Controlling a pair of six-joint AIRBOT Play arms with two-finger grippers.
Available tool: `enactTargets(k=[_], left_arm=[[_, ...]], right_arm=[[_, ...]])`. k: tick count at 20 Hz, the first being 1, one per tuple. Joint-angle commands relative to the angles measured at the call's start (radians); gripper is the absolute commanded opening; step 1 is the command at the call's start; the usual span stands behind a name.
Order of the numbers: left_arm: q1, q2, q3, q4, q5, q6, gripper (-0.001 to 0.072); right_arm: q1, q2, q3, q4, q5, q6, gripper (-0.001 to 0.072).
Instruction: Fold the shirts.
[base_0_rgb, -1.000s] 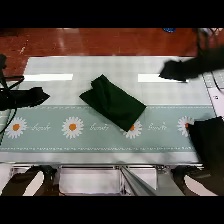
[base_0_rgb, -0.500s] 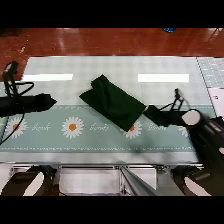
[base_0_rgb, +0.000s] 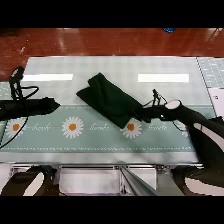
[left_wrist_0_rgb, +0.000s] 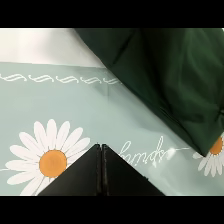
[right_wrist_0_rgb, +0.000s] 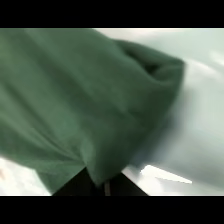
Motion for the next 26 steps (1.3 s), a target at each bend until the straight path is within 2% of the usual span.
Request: enactTargets(k=[1, 3, 7, 9, 13, 17, 23, 26], left_arm=[[-0.001, 0.0, -0.002, -0.002, 0.001, 0.0, 0.0019], [-0.001, 0.0, -0.002, -0.002, 0.001, 0.0, 0.002], [-0.001, 0.0, -0.002, -0.002, 0.001, 0.0, 0.002], [-0.001, 0.0, -0.002, -0.002, 0.001, 0.0, 0.0019], [-0.001, 0.0, -0.002, -0.002, 0.0, 0.0, 0.002], [-0.001, 0.0, -0.002, -0.022, 0.001, 0.0, 0.002], [-0.001, 0.0, -0.002, -0.07, 0.037, 0.001, 0.002], [-0.001, 0.0, -0.002, -0.07, 0.058, 0.003, 0.002]], right_arm=[[0.01, -0.065, 0.19, 0.018, 0.131, -0.123, 0.0024], [0.01, -0.054, 0.376, -0.117, 0.195, -0.047, 0.0024], [-0.013, -0.04, 0.81, -0.447, 0.365, 0.175, 0.0024], [-0.064, -0.04, 0.994, -0.507, 0.48, 0.219, 0.0024], [-0.246, -0.034, 1.246, -0.51, 0.676, 0.277, 0.0024], [-0.503, 0.044, 1.281, -0.51, 0.817, 0.317, 0.0024], [-0.861, 0.137, 1.279, -0.537, 1.175, 0.311, 0.0023], [-0.998, 0.229, 1.204, -0.569, 1.175, 0.307, 0.0023]])
